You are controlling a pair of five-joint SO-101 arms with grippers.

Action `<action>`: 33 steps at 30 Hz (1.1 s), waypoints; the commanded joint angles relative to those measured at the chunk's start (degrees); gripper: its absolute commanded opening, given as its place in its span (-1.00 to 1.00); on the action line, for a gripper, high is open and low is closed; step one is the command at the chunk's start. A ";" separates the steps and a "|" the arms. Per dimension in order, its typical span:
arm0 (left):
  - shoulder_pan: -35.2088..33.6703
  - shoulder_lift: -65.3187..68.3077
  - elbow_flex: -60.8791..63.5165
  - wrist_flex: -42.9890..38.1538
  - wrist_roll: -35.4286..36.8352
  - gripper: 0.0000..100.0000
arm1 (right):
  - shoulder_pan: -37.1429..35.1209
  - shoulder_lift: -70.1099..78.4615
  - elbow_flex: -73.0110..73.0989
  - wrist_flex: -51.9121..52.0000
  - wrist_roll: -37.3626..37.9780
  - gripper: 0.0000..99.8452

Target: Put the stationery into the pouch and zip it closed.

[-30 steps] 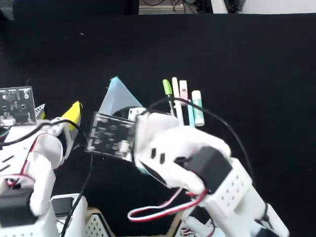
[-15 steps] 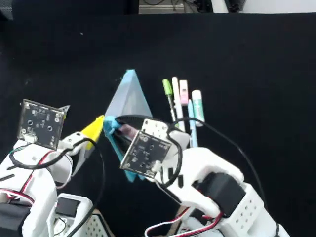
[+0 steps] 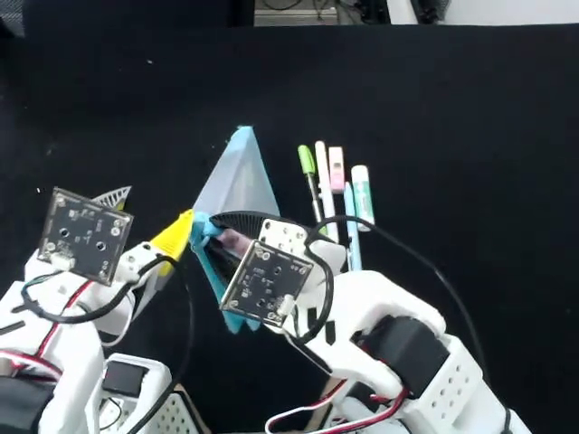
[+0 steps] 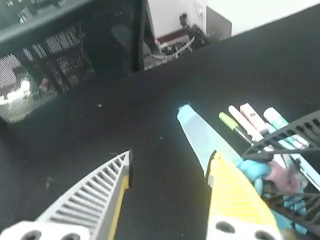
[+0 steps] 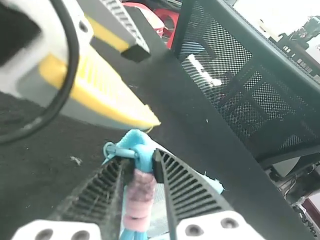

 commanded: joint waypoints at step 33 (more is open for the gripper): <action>0.84 16.18 -9.71 5.71 -9.93 -0.49 | 1.49 -1.45 -2.15 4.04 -0.44 -0.98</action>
